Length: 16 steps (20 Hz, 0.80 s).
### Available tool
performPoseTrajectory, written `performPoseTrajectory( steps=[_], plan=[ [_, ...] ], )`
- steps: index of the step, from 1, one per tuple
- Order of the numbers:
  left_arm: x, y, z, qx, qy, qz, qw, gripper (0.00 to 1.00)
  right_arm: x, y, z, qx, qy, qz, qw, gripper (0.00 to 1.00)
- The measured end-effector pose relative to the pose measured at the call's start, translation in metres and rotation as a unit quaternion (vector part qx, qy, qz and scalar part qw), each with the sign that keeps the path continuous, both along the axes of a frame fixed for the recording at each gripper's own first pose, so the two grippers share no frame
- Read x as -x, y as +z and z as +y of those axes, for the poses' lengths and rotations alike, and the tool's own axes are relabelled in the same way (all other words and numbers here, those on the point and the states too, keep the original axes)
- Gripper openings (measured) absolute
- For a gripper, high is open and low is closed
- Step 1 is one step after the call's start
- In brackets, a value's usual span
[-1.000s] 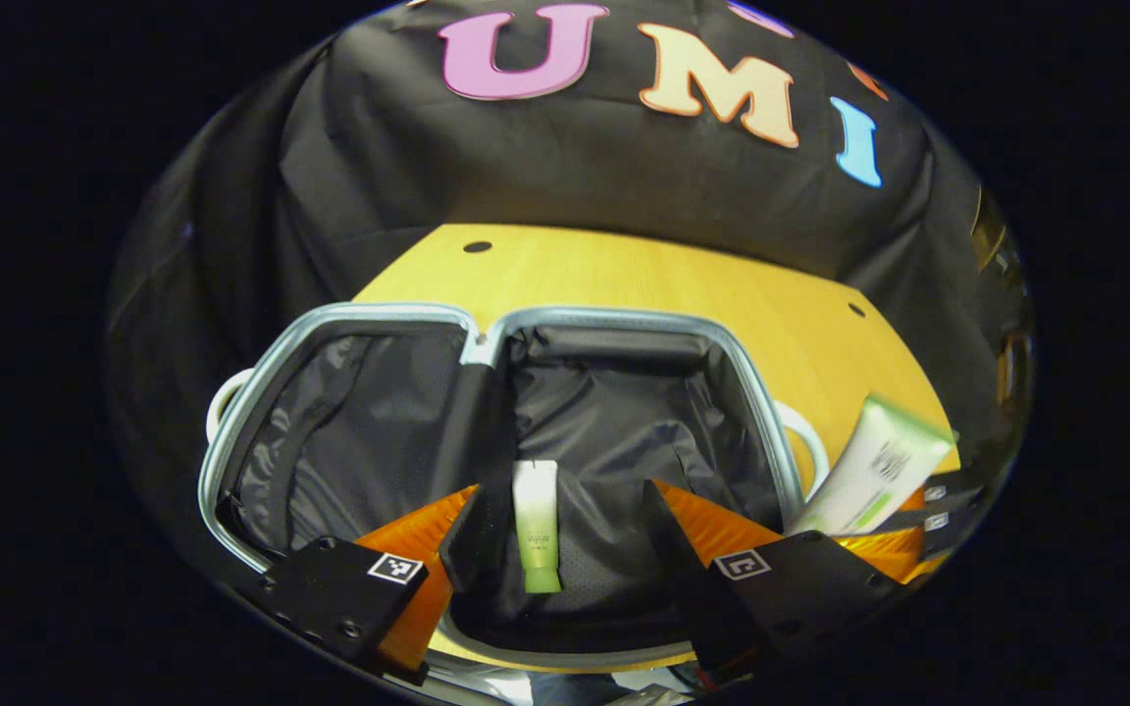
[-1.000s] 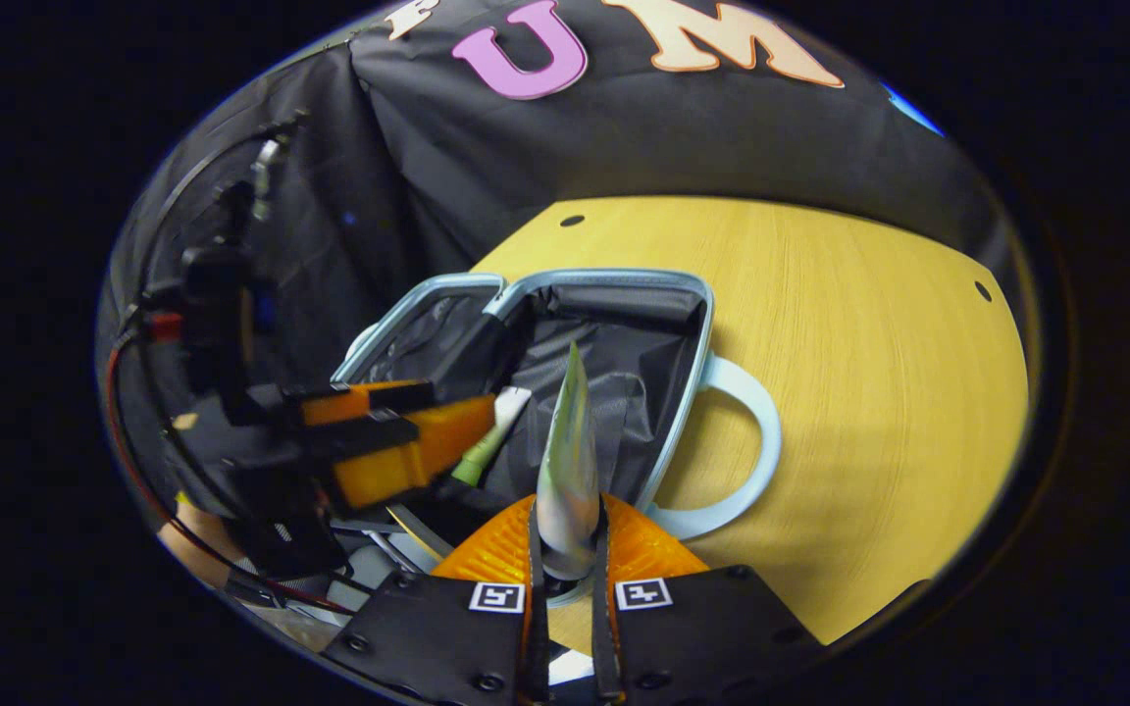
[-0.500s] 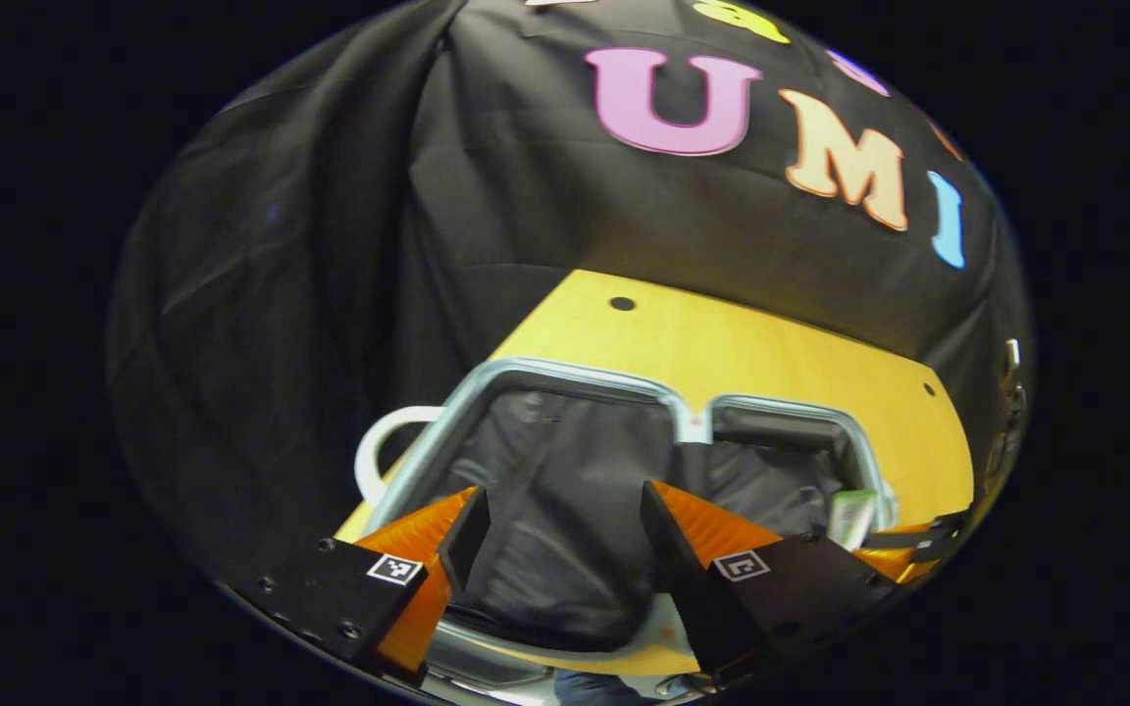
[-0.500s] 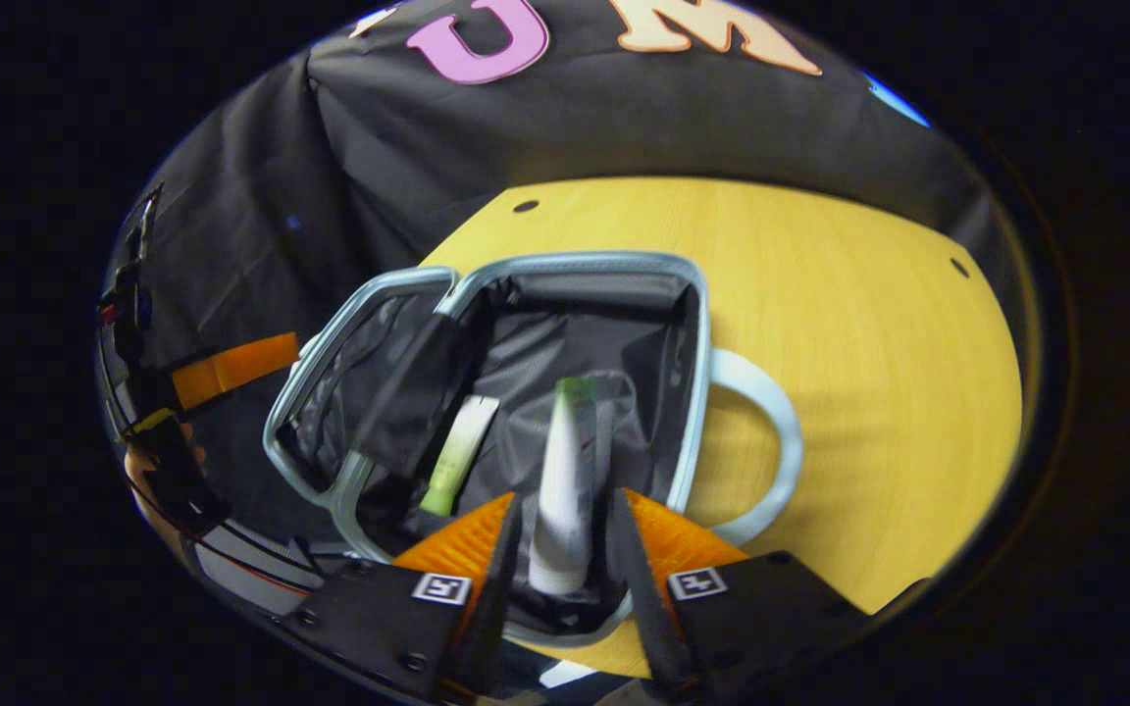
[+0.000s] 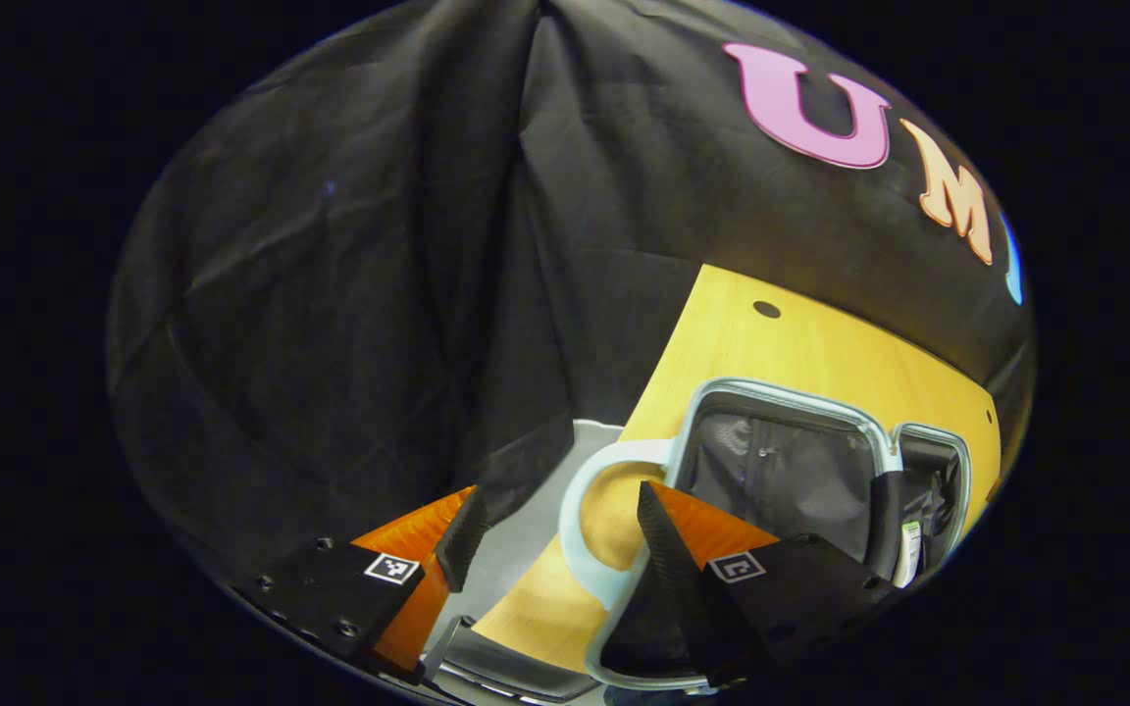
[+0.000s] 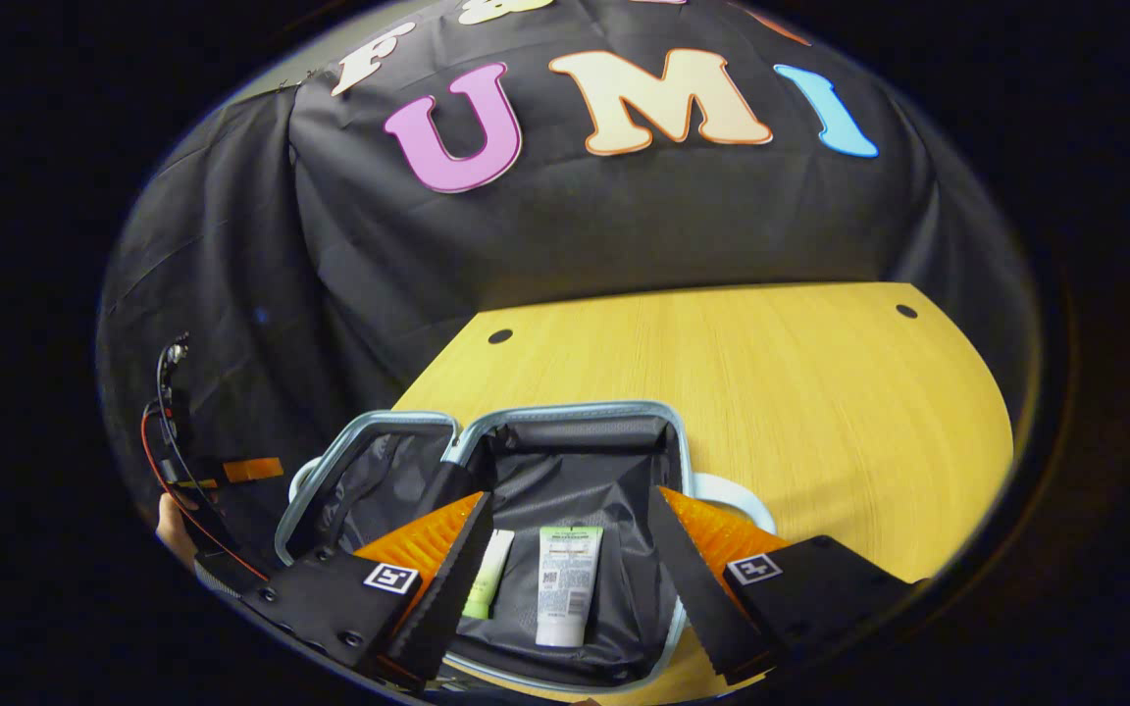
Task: First open the suitcase, pack the skin care products into it, and then close the suitcase.
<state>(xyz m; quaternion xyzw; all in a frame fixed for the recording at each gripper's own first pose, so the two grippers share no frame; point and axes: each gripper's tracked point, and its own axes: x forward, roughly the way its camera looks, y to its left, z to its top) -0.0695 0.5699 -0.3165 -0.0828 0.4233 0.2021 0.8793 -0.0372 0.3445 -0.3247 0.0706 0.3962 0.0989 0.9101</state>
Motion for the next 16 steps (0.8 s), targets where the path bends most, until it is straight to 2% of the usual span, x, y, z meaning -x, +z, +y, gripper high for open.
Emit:
performPoseTrajectory(
  steps=[3, 4, 8, 9, 10, 11, 12, 13, 14, 15, 16],
  plan=[
    [-0.003, -0.029, 0.012, 0.030, -0.004, 0.028, 0.999, 0.89, -0.002, 0.004, -0.001, 0.018, -0.003, -0.012, 1.000, 0.98],
    [-0.003, -0.038, 0.014, 0.040, -0.009, 0.038, 0.998, 0.83, -0.001, 0.003, -0.001, 0.023, -0.005, -0.014, 1.000, 0.98],
    [-0.008, -0.067, 0.012, 0.080, -0.021, 0.063, 0.995, 0.70, -0.006, 0.007, -0.008, 0.033, -0.025, -0.023, 0.999, 0.98],
    [-0.007, -0.071, 0.012, 0.089, -0.018, 0.064, 0.994, 0.67, -0.006, 0.009, -0.009, 0.029, -0.029, -0.024, 0.999, 0.92],
    [-0.009, -0.077, 0.012, 0.096, -0.014, 0.067, 0.993, 0.59, -0.007, 0.010, -0.009, 0.027, -0.030, -0.027, 0.999, 0.98],
    [-0.007, -0.083, 0.009, 0.105, -0.012, 0.069, 0.992, 0.51, -0.010, 0.013, -0.012, 0.030, -0.031, -0.033, 0.999, 0.98],
    [-0.010, -0.084, 0.004, 0.120, -0.012, 0.062, 0.991, 0.36, -0.013, 0.015, -0.016, 0.034, -0.032, -0.041, 0.998, 0.98],
    [-0.012, -0.083, -0.002, 0.137, -0.013, 0.053, 0.989, 0.27, -0.014, 0.019, -0.021, 0.039, -0.032, -0.050, 0.997, 0.98],
    [-0.012, -0.089, -0.005, 0.139, -0.015, 0.060, 0.988, 0.18, -0.017, 0.024, -0.024, 0.040, -0.033, -0.062, 0.997, 0.92],
    [-0.012, -0.083, -0.003, 0.137, -0.017, 0.056, 0.989, 0.12, -0.023, 0.034, -0.026, 0.038, -0.037, -0.084, 0.995, 0.98],
    [-0.014, -0.077, -0.004, 0.132, -0.019, 0.049, 0.990, 0.10, -0.030, 0.044, -0.030, 0.039, -0.040, -0.108, 0.993, 0.98]
  ],
)
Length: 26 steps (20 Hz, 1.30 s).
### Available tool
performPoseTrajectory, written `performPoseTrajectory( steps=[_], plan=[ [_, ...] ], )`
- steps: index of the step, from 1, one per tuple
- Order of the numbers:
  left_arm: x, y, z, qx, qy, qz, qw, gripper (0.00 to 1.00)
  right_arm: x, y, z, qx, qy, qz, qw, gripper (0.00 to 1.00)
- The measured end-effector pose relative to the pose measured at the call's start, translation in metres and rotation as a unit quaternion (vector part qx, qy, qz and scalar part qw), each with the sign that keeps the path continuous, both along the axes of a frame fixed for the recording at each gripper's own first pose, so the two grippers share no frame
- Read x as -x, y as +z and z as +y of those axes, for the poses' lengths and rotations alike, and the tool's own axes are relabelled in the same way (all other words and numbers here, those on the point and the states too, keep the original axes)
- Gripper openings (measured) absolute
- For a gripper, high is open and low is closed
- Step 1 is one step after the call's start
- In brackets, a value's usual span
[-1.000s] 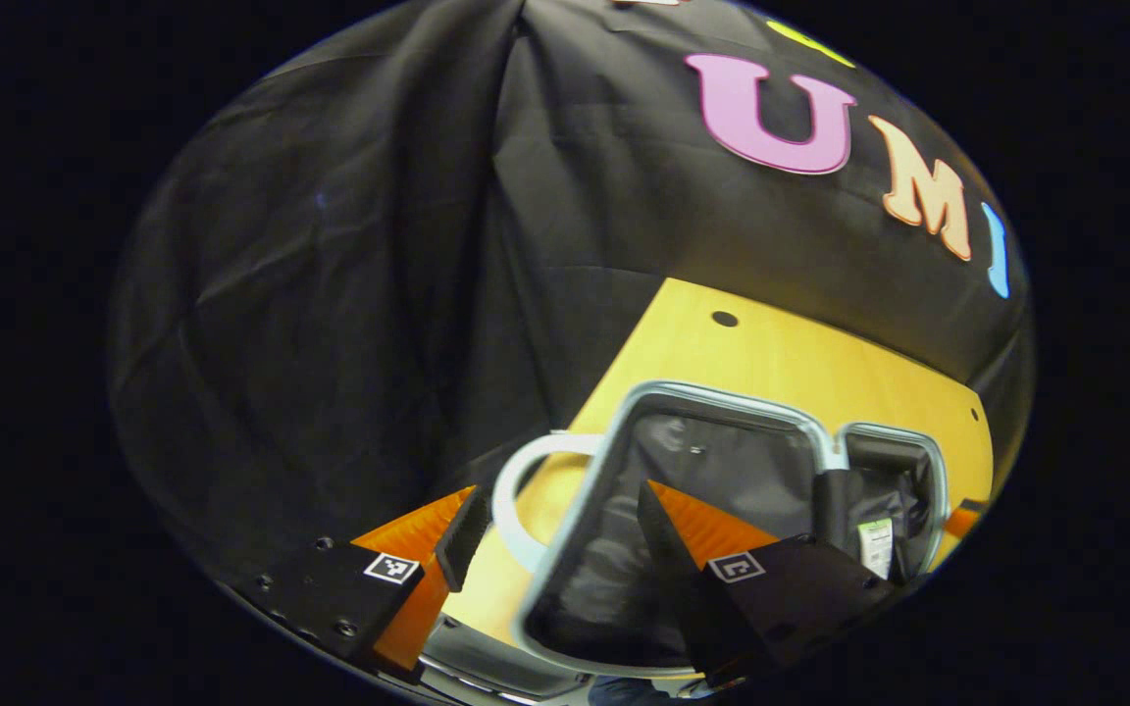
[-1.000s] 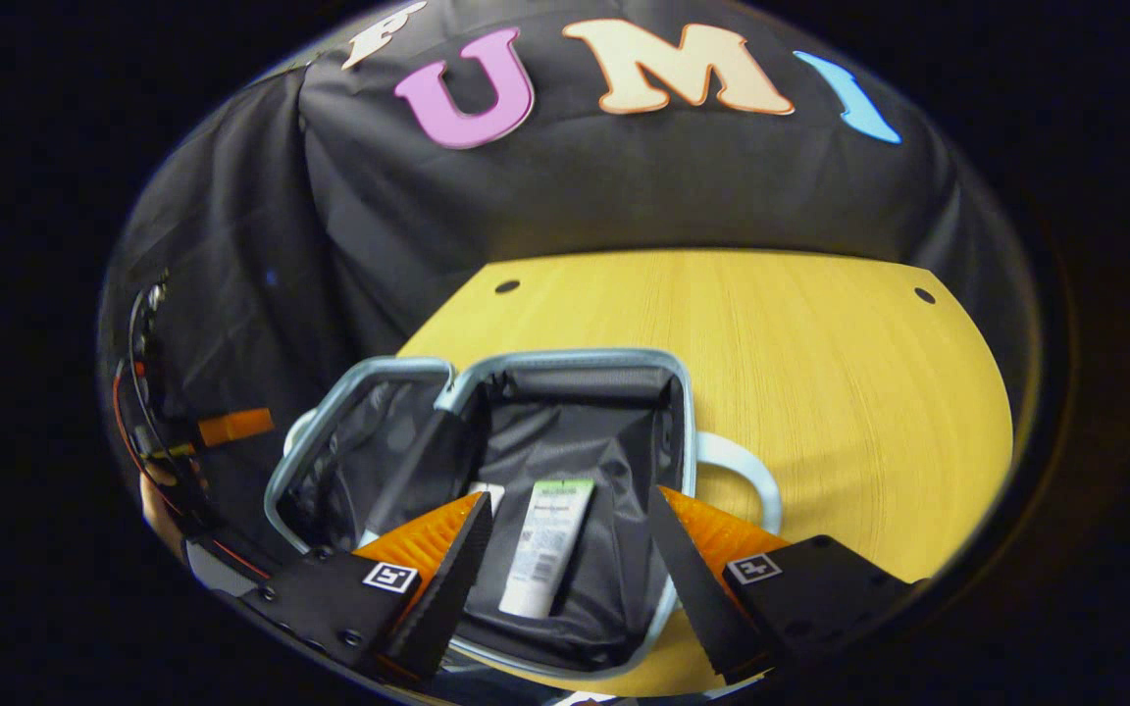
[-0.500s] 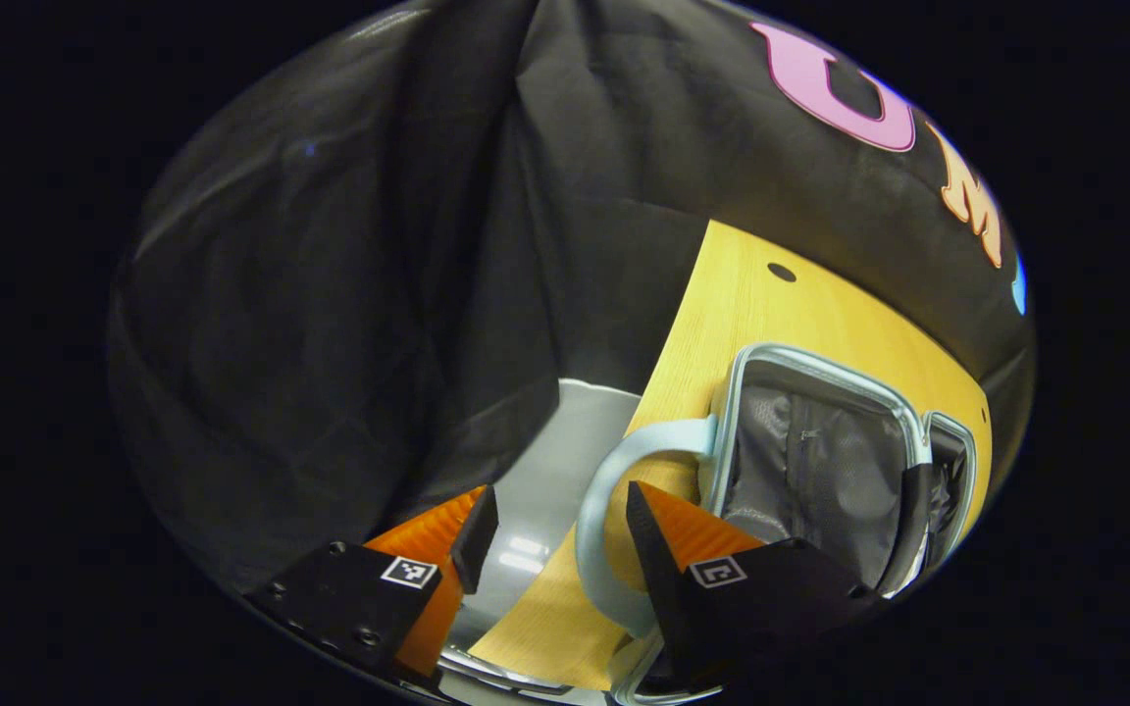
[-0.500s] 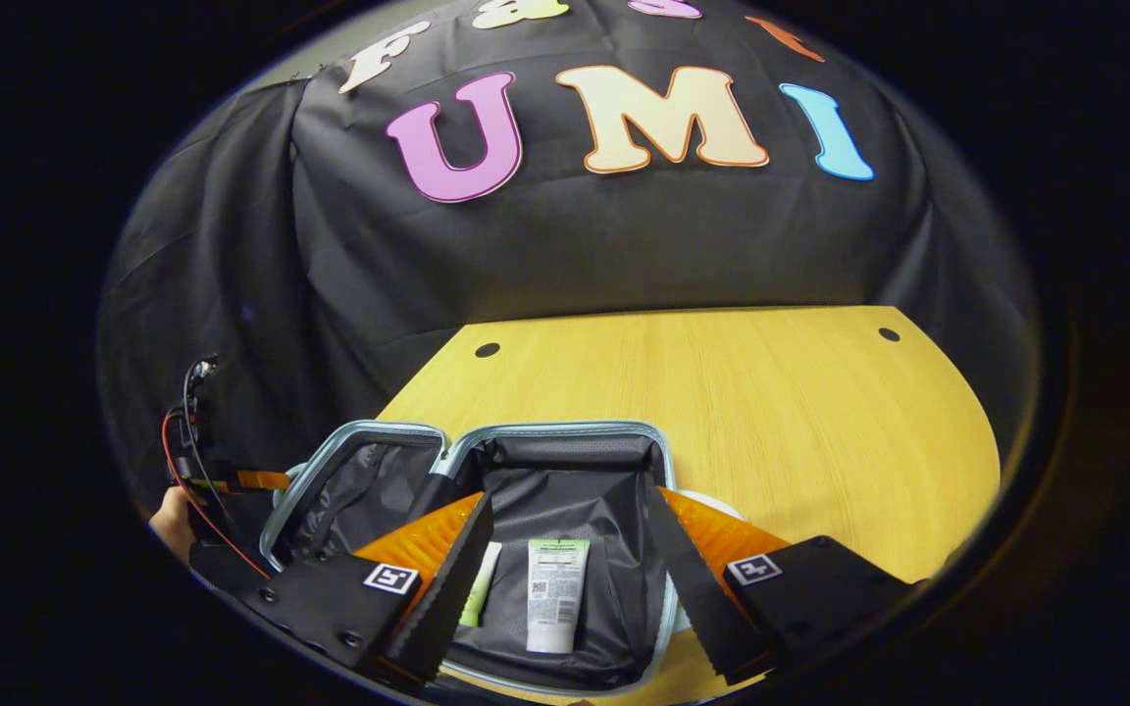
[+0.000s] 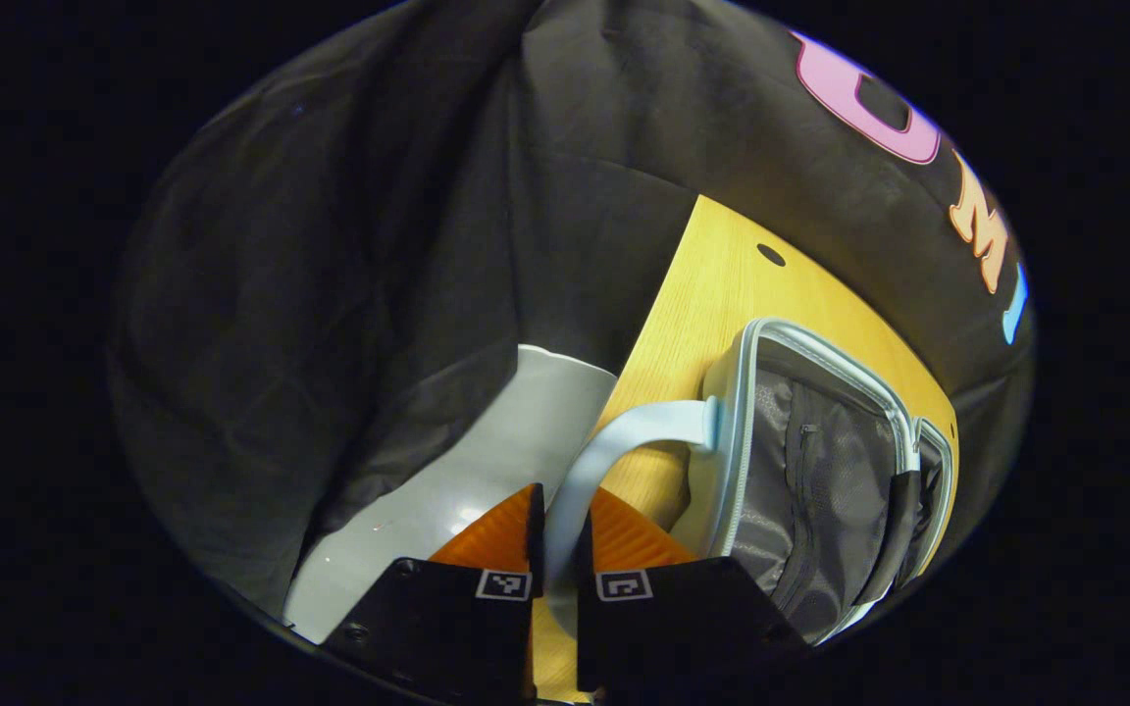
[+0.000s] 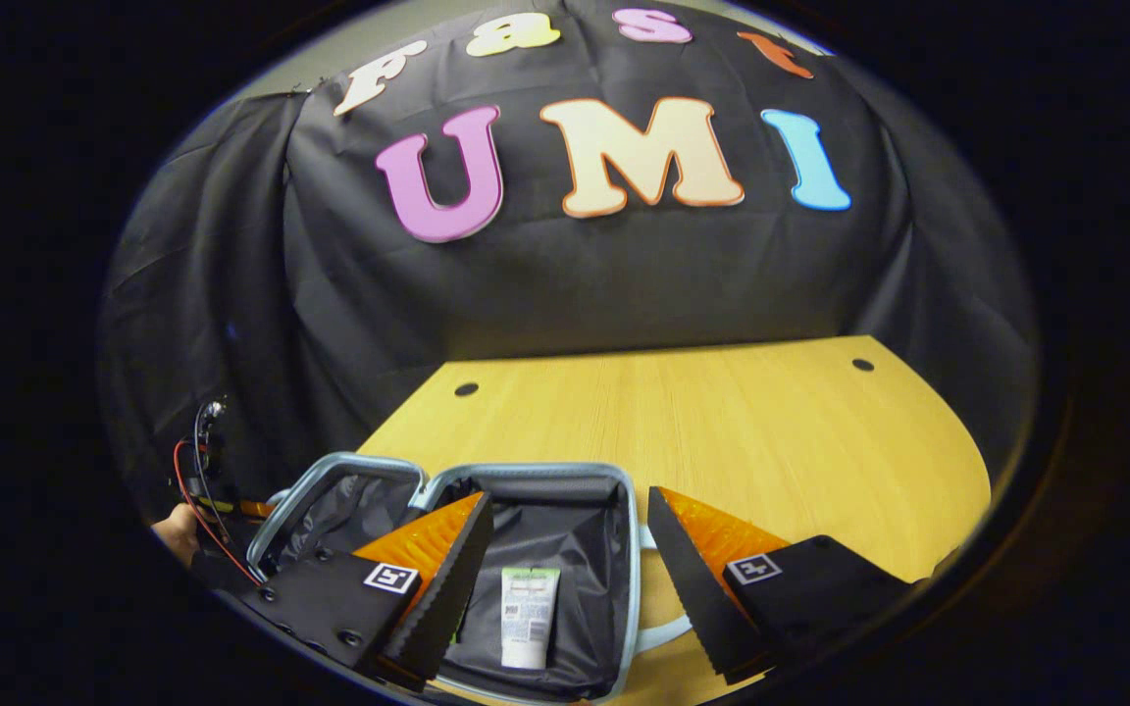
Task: First open the suitcase, pack the skin care products into it, and then close the suitcase.
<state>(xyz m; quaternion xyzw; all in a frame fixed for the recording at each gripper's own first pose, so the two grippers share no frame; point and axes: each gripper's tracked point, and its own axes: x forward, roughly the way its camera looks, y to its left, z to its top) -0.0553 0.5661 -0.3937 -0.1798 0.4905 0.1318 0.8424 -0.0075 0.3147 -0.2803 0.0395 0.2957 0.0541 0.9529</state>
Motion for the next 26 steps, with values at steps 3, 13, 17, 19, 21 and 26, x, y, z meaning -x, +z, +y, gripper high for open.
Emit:
performPoseTrajectory(
  steps=[3, 13, 17, 19, 21, 26],
  plan=[
    [-0.002, 0.025, -0.005, -0.035, -0.014, -0.019, 0.999, 0.04, -0.016, 0.031, -0.016, 0.033, 0.009, -0.066, 0.997, 0.98],
    [-0.027, 0.186, -0.068, -0.117, -0.050, -0.138, 0.982, 0.02, -0.017, 0.074, -0.074, 0.052, 0.049, -0.134, 0.988, 0.99],
    [-0.041, 0.238, -0.125, -0.149, -0.099, -0.185, 0.966, 0.02, -0.020, 0.084, -0.106, 0.039, 0.042, -0.143, 0.988, 0.99],
    [-0.049, 0.258, -0.154, -0.147, -0.113, -0.202, 0.962, 0.02, -0.022, 0.089, -0.124, 0.036, 0.037, -0.147, 0.988, 0.99],
    [-0.053, 0.272, -0.178, -0.139, -0.123, -0.214, 0.959, 0.02, -0.020, 0.092, -0.142, 0.036, 0.032, -0.150, 0.988, 0.98],
    [-0.072, 0.297, -0.279, -0.064, -0.152, -0.259, 0.952, 0.02, -0.017, 0.100, -0.183, 0.040, 0.016, -0.154, 0.987, 0.99]
  ],
)
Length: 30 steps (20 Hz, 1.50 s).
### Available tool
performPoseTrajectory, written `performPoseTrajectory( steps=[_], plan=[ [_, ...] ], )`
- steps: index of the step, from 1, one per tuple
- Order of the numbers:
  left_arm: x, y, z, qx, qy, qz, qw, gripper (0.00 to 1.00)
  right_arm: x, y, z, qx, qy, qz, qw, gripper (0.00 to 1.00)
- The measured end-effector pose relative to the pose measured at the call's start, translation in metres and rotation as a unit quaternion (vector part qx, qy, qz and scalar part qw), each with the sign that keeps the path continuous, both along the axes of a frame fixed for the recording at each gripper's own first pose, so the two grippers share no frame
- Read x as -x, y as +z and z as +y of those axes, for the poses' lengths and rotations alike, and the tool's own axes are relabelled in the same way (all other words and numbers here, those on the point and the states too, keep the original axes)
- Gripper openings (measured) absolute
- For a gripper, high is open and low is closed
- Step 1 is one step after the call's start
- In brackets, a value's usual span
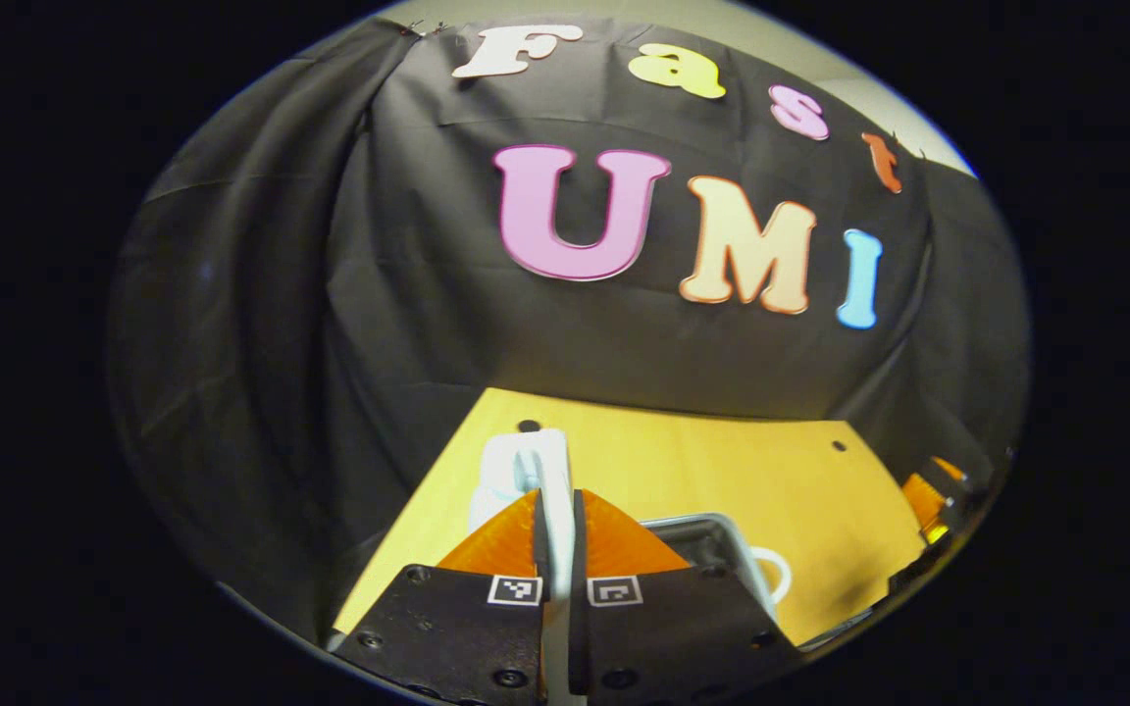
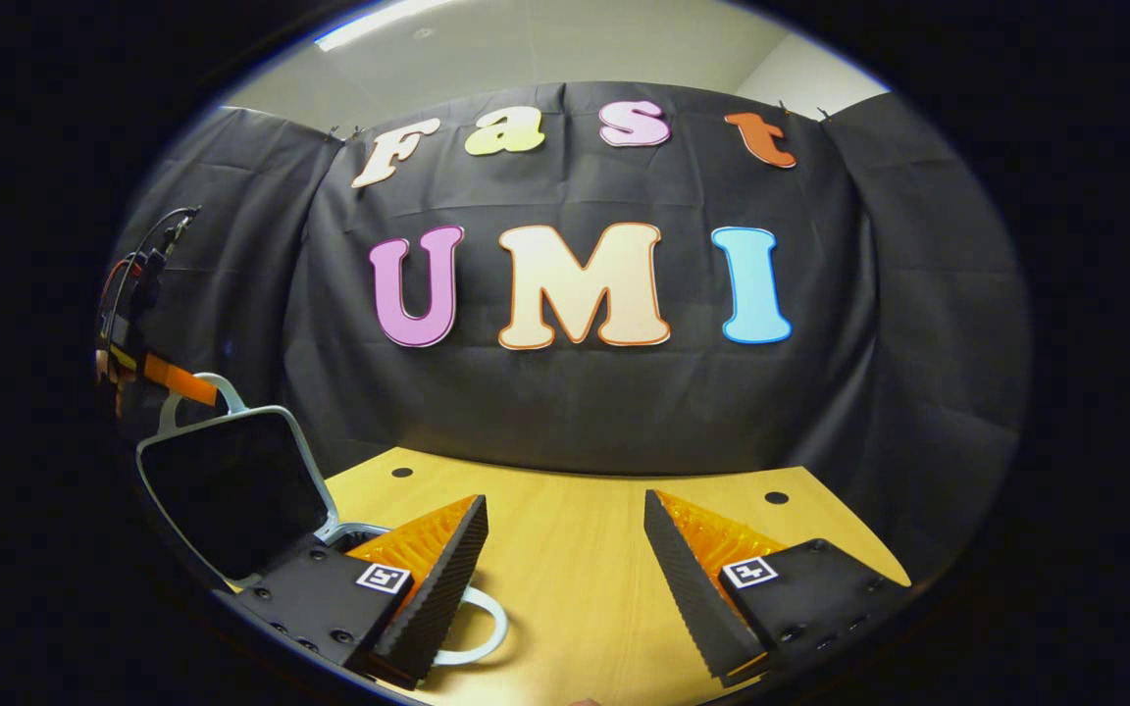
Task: First open the suitcase, pack the skin care products into it, and then close the suitcase.
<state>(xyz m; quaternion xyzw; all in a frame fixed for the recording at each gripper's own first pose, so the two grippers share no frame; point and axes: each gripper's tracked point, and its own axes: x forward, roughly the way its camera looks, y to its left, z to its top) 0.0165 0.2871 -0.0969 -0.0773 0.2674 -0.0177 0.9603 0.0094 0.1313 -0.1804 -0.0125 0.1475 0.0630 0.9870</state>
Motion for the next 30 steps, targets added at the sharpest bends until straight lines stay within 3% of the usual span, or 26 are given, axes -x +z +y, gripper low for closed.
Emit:
performPoseTrajectory(
  steps=[9, 15, 21, 24, 25, 26, 29, 30],
  plan=[
    [-0.011, -0.019, -0.162, 0.099, -0.106, 0.008, 0.989, 0.02, 0.011, 0.012, -0.067, 0.007, -0.015, -0.004, 1.000, 0.99],
    [0.002, -0.066, -0.239, 0.110, -0.162, 0.053, 0.979, 0.03, 0.021, 0.019, -0.109, 0.020, -0.034, -0.005, 0.999, 0.99],
    [0.006, -0.119, -0.285, 0.100, -0.169, 0.102, 0.975, 0.03, 0.038, 0.024, -0.151, 0.029, -0.045, -0.009, 0.999, 0.99],
    [0.014, -0.144, -0.297, 0.083, -0.155, 0.119, 0.977, 0.08, 0.048, 0.023, -0.173, 0.031, -0.046, -0.005, 0.998, 0.99],
    [0.020, -0.146, -0.298, 0.081, -0.143, 0.121, 0.979, 0.11, 0.050, 0.023, -0.179, 0.030, -0.046, -0.003, 0.998, 0.99],
    [0.019, -0.139, -0.304, 0.090, -0.136, 0.106, 0.981, 0.21, 0.052, 0.025, -0.183, 0.028, -0.045, -0.002, 0.999, 0.99],
    [0.014, -0.102, -0.308, 0.081, -0.114, 0.038, 0.989, 0.77, 0.049, 0.032, -0.188, 0.021, -0.040, -0.005, 0.999, 0.99],
    [0.009, -0.084, -0.302, 0.064, -0.100, 0.003, 0.993, 0.87, 0.049, 0.034, -0.184, 0.015, -0.038, 0.001, 0.999, 0.99]
  ],
)
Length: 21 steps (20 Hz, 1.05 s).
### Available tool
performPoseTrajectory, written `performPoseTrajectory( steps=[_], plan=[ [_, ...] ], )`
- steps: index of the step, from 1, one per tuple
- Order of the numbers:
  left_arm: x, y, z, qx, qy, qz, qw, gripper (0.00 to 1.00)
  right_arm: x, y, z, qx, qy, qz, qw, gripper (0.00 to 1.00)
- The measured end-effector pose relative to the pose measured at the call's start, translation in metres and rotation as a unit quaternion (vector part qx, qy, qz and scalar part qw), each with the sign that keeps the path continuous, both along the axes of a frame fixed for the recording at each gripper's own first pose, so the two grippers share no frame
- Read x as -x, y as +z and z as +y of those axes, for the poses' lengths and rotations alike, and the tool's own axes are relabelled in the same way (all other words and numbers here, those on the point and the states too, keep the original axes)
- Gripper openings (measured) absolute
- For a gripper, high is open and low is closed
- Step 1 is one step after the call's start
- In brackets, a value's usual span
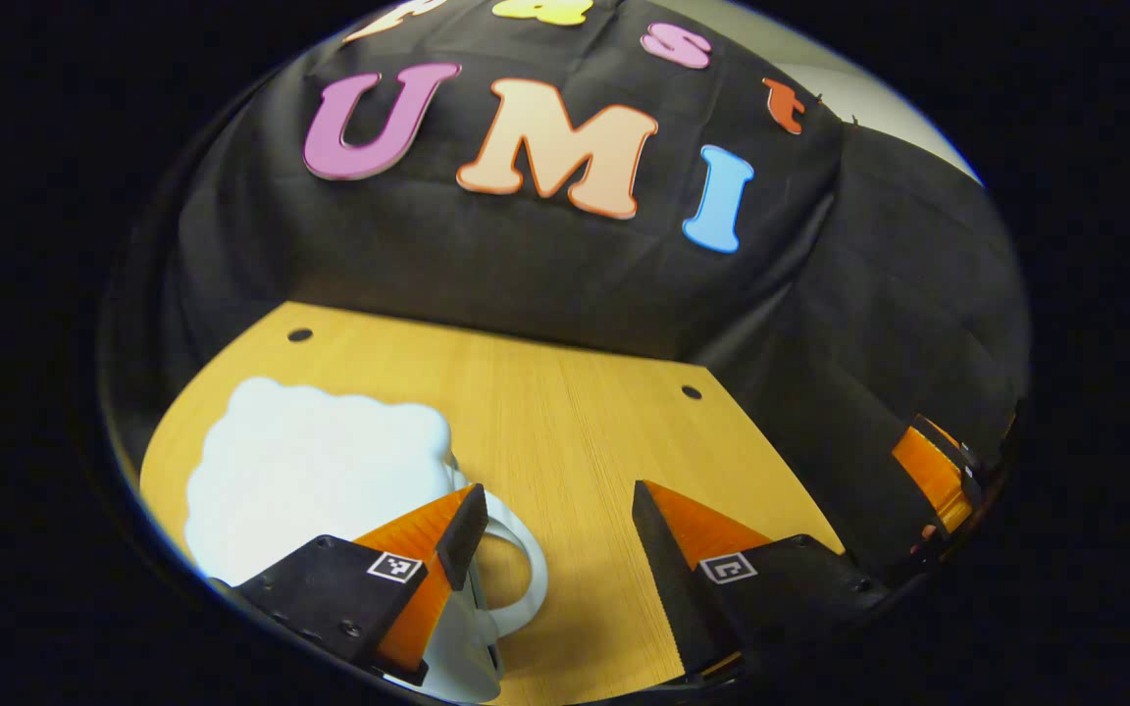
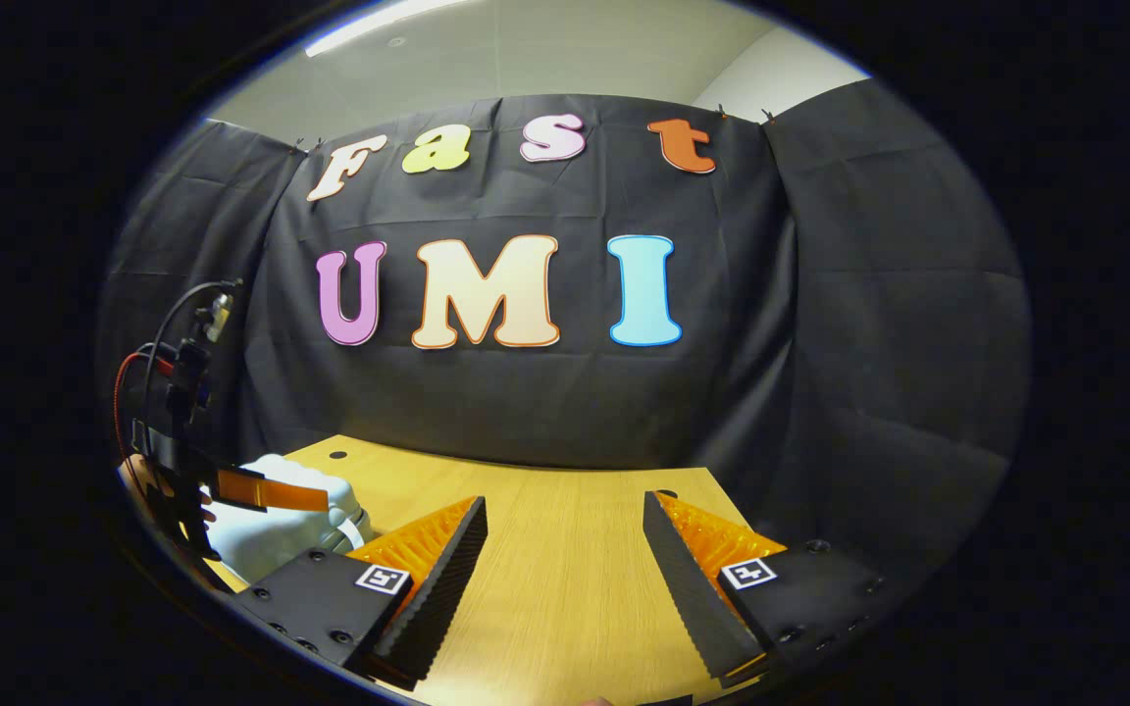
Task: First open the suitcase, pack the skin care products into it, and then close the suitcase.
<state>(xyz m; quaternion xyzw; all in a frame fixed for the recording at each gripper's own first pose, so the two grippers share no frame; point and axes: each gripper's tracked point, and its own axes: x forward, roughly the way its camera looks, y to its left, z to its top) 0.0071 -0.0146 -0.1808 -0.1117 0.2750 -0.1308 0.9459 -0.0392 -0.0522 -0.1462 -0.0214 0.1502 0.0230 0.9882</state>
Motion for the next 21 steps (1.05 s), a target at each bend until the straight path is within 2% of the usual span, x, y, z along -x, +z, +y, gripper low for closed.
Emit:
performPoseTrajectory(
  steps=[2, 4, 6, 8, 9, 13, 19, 20, 21],
  plan=[
    [-0.005, 0.039, 0.017, -0.038, 0.033, -0.070, 0.996, 0.89, -0.007, 0.014, 0.017, -0.024, 0.002, -0.005, 1.000, 0.96],
    [-0.006, 0.076, 0.038, -0.080, 0.064, -0.131, 0.986, 0.93, -0.017, 0.038, 0.041, -0.049, 0.008, -0.026, 0.998, 0.97],
    [-0.003, 0.111, 0.054, -0.118, 0.079, -0.180, 0.973, 0.94, -0.026, 0.057, 0.063, -0.063, 0.008, -0.043, 0.997, 0.94],
    [-0.003, 0.135, 0.060, -0.139, 0.077, -0.210, 0.965, 0.95, -0.031, 0.078, 0.084, -0.075, 0.010, -0.064, 0.995, 0.94],
    [-0.001, 0.143, 0.061, -0.142, 0.073, -0.217, 0.963, 0.94, -0.032, 0.089, 0.093, -0.078, 0.013, -0.075, 0.994, 0.97],
    [0.002, 0.165, 0.074, -0.126, 0.081, -0.236, 0.960, 0.93, -0.029, 0.116, 0.113, -0.070, 0.019, -0.109, 0.991, 0.97],
    [0.010, 0.177, 0.096, -0.125, 0.091, -0.249, 0.956, 0.95, -0.015, 0.131, 0.119, -0.061, 0.012, -0.128, 0.990, 0.97],
    [0.011, 0.179, 0.097, -0.121, 0.092, -0.250, 0.956, 0.93, -0.013, 0.133, 0.119, -0.060, 0.010, -0.130, 0.990, 0.97],
    [0.012, 0.183, 0.100, -0.118, 0.093, -0.253, 0.956, 0.95, -0.011, 0.136, 0.120, -0.061, 0.009, -0.133, 0.989, 0.97]
  ],
)
